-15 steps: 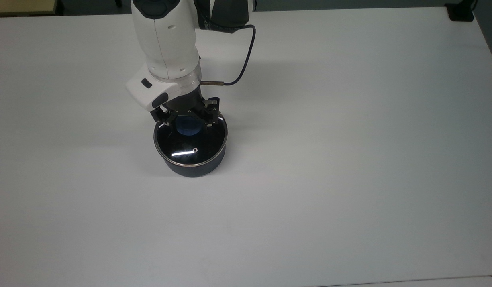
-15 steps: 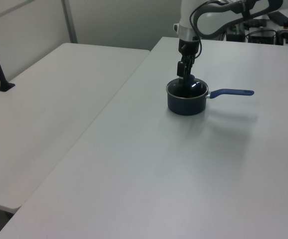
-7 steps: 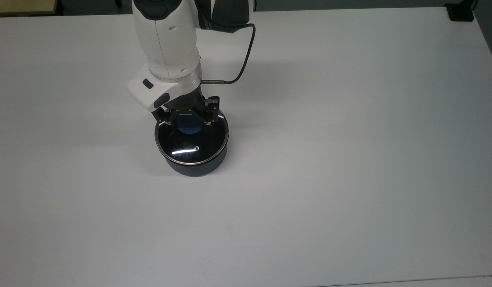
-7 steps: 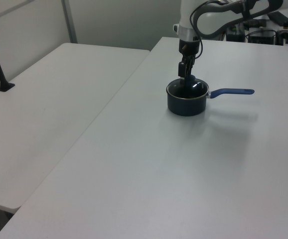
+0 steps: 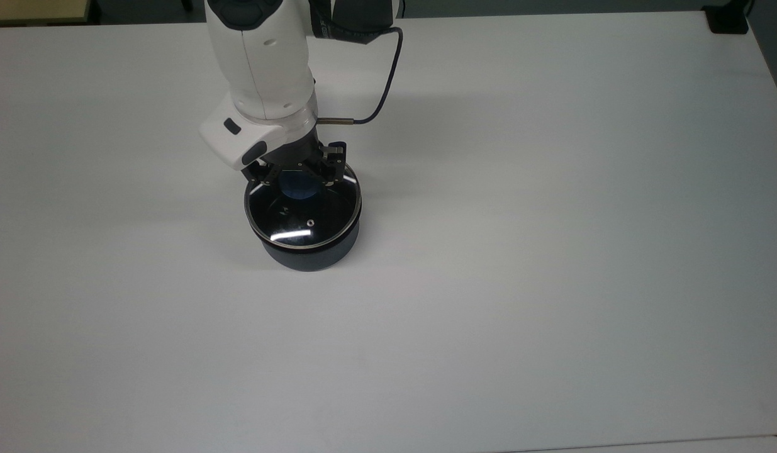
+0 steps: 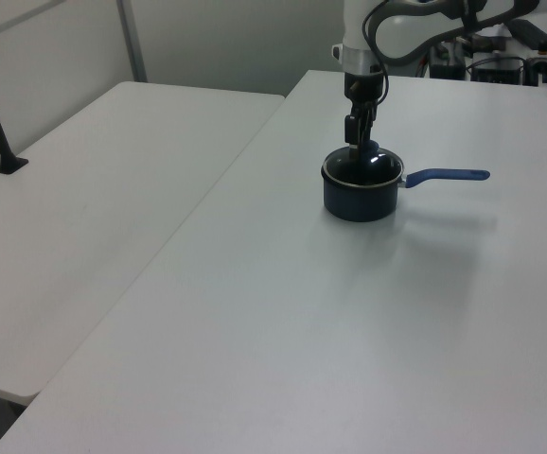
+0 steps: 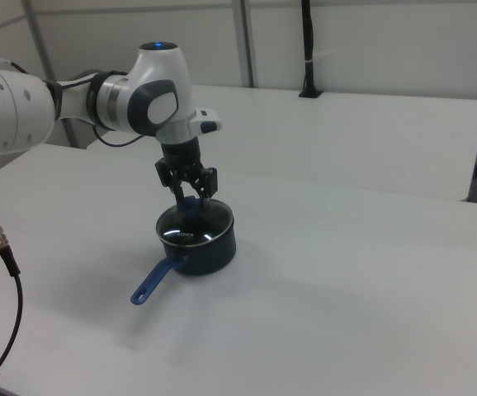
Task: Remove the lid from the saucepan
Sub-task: 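Lift the glass lid off the pot and carry it beside the saucepan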
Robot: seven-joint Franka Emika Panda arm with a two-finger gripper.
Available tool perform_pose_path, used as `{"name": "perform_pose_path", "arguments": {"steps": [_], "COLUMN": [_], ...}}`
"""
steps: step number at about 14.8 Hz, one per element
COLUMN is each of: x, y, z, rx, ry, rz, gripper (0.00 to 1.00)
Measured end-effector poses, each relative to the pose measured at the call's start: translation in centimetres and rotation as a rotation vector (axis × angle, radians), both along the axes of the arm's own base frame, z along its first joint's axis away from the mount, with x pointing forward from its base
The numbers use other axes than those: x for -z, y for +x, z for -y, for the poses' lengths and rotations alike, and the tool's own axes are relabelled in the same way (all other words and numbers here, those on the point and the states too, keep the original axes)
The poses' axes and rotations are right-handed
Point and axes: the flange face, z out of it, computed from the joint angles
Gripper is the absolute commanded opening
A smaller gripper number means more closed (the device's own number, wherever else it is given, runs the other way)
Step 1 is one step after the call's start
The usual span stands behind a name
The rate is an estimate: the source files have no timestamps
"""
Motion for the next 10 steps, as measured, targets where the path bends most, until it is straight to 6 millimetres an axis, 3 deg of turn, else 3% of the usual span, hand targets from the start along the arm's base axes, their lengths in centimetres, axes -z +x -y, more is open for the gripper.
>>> {"name": "perform_pose_path", "arguments": {"steps": [5,8,10], "x": [-1.0,-1.1,-1.2], "y": [0.0,-0.1,-0.3], "z": [0.8,3.0,5.6], "rx": [0.011,0.022,0.016], "ry": [-0.002,-0.015,-0.032], "rz": [0.016,0.017,0.017], "gripper": [0.59,0.59,0.59]}}
